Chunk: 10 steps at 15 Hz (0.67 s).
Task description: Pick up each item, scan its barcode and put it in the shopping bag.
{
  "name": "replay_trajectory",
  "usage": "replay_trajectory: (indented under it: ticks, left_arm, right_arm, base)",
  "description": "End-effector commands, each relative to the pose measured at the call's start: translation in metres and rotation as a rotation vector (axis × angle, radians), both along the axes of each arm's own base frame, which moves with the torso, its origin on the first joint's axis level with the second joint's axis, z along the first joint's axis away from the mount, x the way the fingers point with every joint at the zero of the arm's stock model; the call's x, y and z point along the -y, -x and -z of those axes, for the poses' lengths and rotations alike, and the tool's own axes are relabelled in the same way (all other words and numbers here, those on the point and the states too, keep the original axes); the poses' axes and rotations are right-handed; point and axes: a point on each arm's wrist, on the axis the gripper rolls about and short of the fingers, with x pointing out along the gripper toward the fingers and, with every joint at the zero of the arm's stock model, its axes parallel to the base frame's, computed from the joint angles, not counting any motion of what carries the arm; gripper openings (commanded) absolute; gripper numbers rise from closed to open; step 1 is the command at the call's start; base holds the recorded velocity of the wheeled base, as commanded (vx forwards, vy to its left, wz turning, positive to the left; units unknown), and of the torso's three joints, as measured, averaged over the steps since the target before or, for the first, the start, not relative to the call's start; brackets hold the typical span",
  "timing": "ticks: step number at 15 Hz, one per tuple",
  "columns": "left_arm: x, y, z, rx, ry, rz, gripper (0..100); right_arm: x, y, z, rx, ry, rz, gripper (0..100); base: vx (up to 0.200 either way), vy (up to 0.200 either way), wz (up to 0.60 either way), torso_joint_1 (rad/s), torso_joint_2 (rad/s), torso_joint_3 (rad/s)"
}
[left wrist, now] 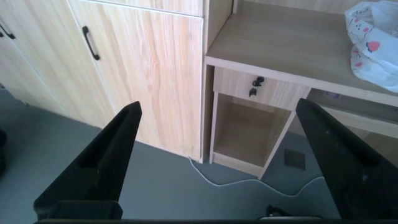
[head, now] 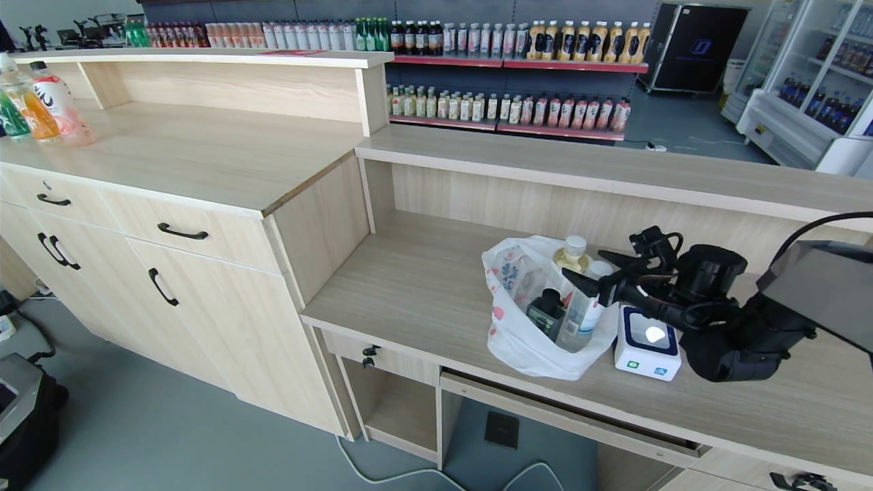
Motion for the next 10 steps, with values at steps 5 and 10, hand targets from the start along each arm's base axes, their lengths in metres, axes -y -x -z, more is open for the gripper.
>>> replay_trajectory:
  ticks: [5,10]
  left_arm:
    - [0.000,0.000,0.000,0.001,0.000,-0.001,100]
    - [0.000,0.000,0.000,-0.001,0.000,-0.002,100]
  right_arm:
    - [0.032,0.109,-0.112,0.160,0.133,0.108,100]
    - [0.056,0.128,-0.148,0.259,0.201,0.386,100]
  base:
    - [0.000,0.000,0.00,0.000,0.00,0.000]
    - [0.000,0.000,-0.24,0.000,0.00,0.001]
